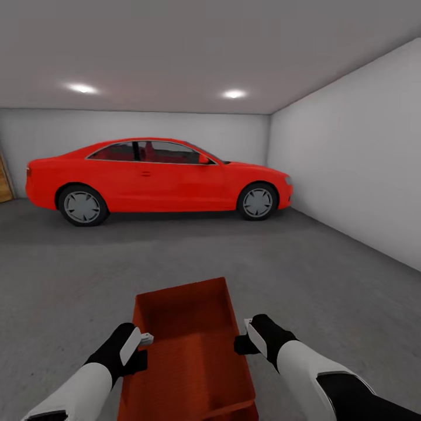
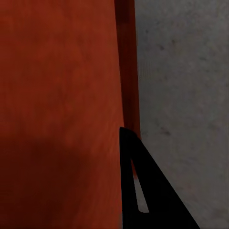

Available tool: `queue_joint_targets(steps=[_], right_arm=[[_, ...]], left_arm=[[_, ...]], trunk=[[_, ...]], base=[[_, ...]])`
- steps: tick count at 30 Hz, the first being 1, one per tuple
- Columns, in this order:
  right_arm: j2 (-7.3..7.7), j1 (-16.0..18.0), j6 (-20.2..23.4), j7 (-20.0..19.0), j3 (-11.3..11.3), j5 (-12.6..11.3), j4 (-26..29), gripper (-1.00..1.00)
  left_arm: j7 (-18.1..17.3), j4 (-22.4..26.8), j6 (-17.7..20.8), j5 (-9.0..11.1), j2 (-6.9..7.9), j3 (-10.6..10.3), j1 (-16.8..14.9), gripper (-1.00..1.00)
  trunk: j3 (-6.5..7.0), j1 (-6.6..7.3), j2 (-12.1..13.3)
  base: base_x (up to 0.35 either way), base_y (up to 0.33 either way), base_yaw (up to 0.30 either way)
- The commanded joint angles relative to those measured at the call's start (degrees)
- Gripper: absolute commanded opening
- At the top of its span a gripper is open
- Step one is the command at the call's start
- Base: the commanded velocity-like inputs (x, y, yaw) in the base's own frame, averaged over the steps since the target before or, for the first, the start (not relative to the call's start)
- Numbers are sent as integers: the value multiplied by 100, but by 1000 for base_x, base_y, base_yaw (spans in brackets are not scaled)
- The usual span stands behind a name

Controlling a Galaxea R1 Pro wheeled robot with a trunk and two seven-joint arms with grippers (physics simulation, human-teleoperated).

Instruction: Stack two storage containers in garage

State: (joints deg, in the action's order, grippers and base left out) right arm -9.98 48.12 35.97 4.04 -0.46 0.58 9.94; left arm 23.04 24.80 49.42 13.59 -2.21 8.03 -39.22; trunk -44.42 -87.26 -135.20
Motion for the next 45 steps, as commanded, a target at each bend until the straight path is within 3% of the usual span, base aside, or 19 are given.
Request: queue_joint_targets(steps=[1,19,20,21,22,45], right_arm=[[-2,-4,42,27,54,127,-1,-100],[-1,-6,33,36,54,127,-1,-100],[-2,-5,33,36,54,127,-1,-100],[-2,-10,33,39,54,127,-1,-100],[-2,-16,33,42,54,128,-1,100],[-2,-22,33,45,54,127,-1,100]], left_arm=[[-115,25,-187,276,2,71,107,-100],[-115,32,-195,292,22,73,106,-100],[-115,32,-195,293,21,71,106,100],[-115,33,-195,293,17,69,107,100],[-115,33,-196,293,13,68,107,100],[-115,33,-196,294,28,76,107,100]], trunk=[[-29,-24,-42],[-65,-68,-122],[-65,-68,-122],[-65,-68,-122],[-65,-68,-122],[-65,-68,-122]], base=[[0,0,0],[0,0,0],[0,0,0],[0,0,0],[0,0,0],[0,0,0]])
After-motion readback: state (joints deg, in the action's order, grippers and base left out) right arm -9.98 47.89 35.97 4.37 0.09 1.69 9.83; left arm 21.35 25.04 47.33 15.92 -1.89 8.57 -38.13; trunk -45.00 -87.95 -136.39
